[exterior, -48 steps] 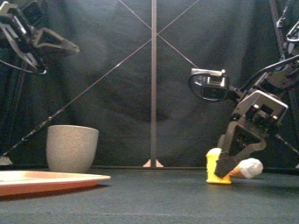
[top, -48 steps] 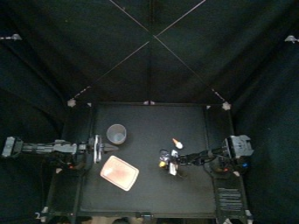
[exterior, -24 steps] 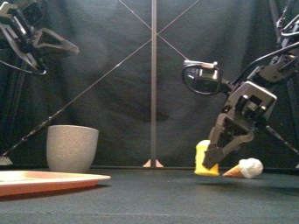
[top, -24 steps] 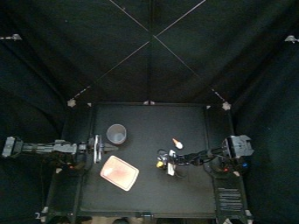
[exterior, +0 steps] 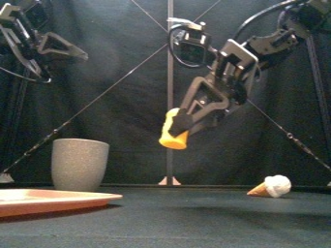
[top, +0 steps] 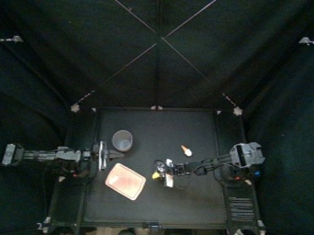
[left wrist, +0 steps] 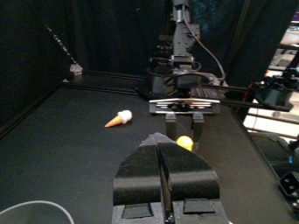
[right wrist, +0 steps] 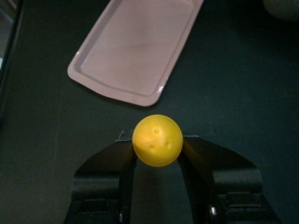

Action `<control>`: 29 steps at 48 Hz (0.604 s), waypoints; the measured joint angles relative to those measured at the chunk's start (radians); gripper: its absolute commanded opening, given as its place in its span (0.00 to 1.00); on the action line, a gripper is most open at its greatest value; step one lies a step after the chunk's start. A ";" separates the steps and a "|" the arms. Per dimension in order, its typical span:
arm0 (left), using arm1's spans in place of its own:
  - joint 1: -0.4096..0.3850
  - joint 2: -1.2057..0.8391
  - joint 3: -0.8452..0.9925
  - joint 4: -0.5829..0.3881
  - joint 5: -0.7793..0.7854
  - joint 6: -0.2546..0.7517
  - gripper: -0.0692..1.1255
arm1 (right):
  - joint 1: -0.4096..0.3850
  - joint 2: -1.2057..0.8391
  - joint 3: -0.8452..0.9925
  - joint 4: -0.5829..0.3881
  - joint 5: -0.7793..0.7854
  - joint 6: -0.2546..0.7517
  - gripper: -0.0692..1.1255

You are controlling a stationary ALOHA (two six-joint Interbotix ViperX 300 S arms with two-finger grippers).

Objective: Pick the yellow can then place it on the pink plate
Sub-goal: Place yellow can on the pink plate

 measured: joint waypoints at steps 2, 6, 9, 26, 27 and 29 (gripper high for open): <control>0.008 0.000 -0.002 0.000 0.000 0.000 0.04 | 0.006 0.026 -0.041 -0.009 0.012 -0.002 0.48; 0.025 0.000 -0.003 0.000 0.000 -0.002 0.04 | 0.014 0.095 -0.137 -0.012 0.052 -0.003 0.48; 0.032 0.000 -0.005 0.000 -0.006 0.000 0.04 | 0.017 0.149 -0.201 -0.012 0.084 -0.003 0.48; 0.041 0.000 -0.003 0.002 -0.029 0.000 0.04 | 0.026 0.416 -0.577 -0.055 0.233 -0.009 0.49; 0.040 0.000 -0.003 0.002 -0.029 0.000 0.04 | 0.026 0.426 -0.594 -0.061 0.238 -0.005 0.50; 0.041 0.000 -0.002 0.003 -0.029 0.002 0.04 | 0.026 0.449 -0.624 -0.077 0.252 -0.005 0.50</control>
